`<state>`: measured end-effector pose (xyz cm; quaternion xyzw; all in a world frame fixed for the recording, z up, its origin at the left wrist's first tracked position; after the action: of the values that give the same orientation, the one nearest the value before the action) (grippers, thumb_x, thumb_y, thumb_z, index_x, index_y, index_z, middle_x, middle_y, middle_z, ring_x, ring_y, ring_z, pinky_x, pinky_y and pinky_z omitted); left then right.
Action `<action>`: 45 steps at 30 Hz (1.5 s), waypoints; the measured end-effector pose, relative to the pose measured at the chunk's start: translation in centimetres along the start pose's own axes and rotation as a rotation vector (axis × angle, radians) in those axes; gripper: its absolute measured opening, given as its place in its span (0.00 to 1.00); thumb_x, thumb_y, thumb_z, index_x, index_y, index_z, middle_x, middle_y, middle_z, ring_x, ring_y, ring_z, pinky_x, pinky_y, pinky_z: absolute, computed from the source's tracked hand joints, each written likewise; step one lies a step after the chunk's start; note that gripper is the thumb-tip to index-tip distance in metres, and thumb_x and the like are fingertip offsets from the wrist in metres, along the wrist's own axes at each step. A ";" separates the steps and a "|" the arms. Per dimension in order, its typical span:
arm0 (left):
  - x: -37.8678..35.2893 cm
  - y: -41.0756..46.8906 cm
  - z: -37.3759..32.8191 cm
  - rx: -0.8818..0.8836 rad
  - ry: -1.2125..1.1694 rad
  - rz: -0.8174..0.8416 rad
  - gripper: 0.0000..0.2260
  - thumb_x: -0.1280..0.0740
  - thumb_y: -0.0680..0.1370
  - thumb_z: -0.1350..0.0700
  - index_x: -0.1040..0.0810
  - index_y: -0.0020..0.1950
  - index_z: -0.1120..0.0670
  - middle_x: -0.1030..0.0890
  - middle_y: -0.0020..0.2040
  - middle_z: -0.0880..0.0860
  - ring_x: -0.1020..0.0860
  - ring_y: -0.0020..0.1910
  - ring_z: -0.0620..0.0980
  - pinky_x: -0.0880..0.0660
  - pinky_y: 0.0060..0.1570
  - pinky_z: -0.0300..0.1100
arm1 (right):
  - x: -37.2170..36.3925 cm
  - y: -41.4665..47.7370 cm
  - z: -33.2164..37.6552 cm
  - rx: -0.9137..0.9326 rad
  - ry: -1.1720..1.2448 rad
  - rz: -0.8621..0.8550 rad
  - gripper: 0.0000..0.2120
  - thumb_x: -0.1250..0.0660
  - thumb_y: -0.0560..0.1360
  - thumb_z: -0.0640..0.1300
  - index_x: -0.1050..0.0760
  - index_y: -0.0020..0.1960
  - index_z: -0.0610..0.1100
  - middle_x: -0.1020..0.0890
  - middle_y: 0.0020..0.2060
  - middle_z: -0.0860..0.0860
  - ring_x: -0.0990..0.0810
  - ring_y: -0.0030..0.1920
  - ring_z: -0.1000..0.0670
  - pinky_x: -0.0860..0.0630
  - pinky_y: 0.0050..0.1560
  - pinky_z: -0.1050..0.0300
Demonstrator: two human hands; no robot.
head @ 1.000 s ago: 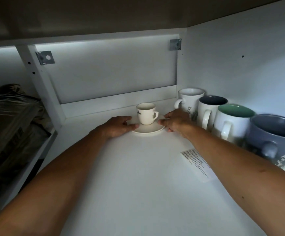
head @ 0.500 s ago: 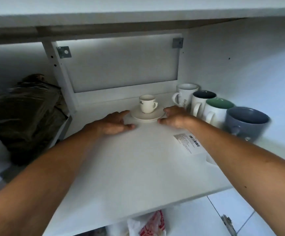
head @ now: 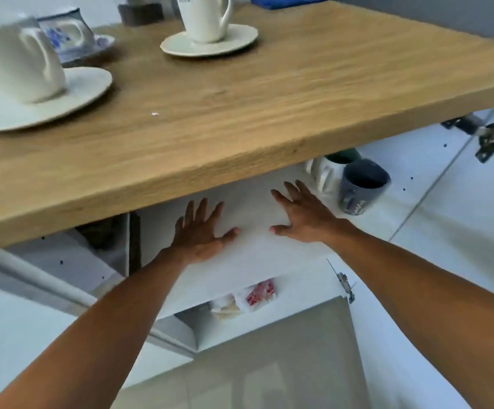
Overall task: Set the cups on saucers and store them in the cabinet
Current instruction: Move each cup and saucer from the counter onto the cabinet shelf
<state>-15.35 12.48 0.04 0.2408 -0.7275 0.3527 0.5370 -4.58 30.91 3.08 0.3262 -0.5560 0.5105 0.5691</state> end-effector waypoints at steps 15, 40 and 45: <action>4.8 -19.5 -5.9 -0.054 0.092 0.050 0.42 0.58 0.68 0.24 0.61 0.78 0.40 0.63 0.80 0.51 0.65 0.78 0.58 0.57 0.74 0.62 | 4.8 -20.4 4.9 -0.046 0.059 0.114 0.45 0.41 0.75 0.70 0.60 0.81 0.54 0.58 0.81 0.46 0.63 0.80 0.42 0.52 0.77 0.41; 29.0 -34.1 -9.2 -0.119 0.018 -0.087 0.42 0.53 0.67 0.22 0.56 0.78 0.37 0.58 0.81 0.49 0.64 0.78 0.54 0.55 0.74 0.60 | 28.7 -30.2 11.4 0.063 -0.014 0.024 0.45 0.40 0.74 0.70 0.58 0.81 0.54 0.53 0.81 0.47 0.62 0.80 0.44 0.50 0.76 0.42; 32.4 -31.8 -4.9 -0.090 -0.016 -0.122 0.43 0.54 0.65 0.22 0.54 0.78 0.38 0.56 0.81 0.49 0.62 0.78 0.54 0.53 0.73 0.60 | 31.2 -25.0 14.3 0.060 0.001 0.021 0.45 0.39 0.74 0.70 0.58 0.81 0.55 0.53 0.81 0.47 0.61 0.80 0.44 0.49 0.77 0.41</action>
<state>0.86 -2.97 39.78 0.2631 -0.7308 0.2842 0.5622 10.34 17.69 40.51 0.3370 -0.5434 0.5333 0.5539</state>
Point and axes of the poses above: each hand's wrist, its own y-axis towards the middle knuckle, its own x-axis out of the back of the hand, z = x × y, the point moved 10 cm from there along y, towards the middle knuckle
